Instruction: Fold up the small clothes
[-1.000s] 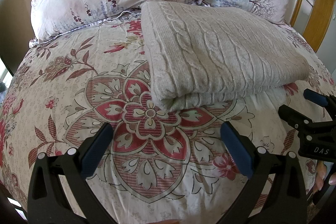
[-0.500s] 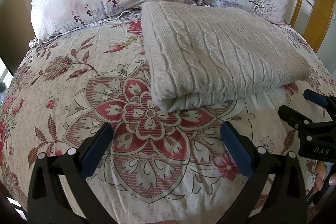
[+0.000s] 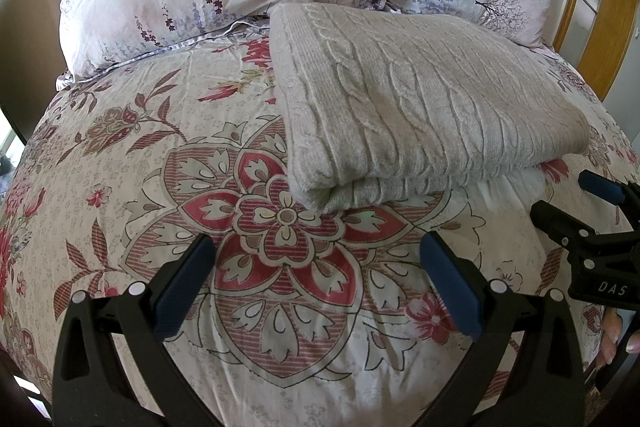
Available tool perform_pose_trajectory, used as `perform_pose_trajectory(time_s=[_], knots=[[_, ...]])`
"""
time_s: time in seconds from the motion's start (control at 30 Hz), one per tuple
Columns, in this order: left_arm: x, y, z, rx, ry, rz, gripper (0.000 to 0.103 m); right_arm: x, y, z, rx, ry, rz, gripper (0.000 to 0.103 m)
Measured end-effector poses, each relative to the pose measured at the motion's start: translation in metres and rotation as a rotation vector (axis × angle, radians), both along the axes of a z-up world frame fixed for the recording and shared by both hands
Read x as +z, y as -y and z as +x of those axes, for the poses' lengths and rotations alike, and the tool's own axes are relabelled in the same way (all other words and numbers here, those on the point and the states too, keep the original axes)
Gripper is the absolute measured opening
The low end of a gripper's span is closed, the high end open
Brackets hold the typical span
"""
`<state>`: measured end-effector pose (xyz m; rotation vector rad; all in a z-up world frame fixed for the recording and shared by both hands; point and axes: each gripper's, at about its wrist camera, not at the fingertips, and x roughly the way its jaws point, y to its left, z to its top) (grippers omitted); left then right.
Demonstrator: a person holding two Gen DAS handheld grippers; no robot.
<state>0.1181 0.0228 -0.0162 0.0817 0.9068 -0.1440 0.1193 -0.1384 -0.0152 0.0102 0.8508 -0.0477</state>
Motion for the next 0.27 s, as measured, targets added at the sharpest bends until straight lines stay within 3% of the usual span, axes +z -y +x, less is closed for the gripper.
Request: perform_pose_trajectory(time_s=[0.27], knots=[[0.0, 0.0007, -0.0001, 0.001, 0.0, 0.0, 0.101, -0.0001, 0.0001, 0.0, 0.0, 0.0, 0.0, 0.102]])
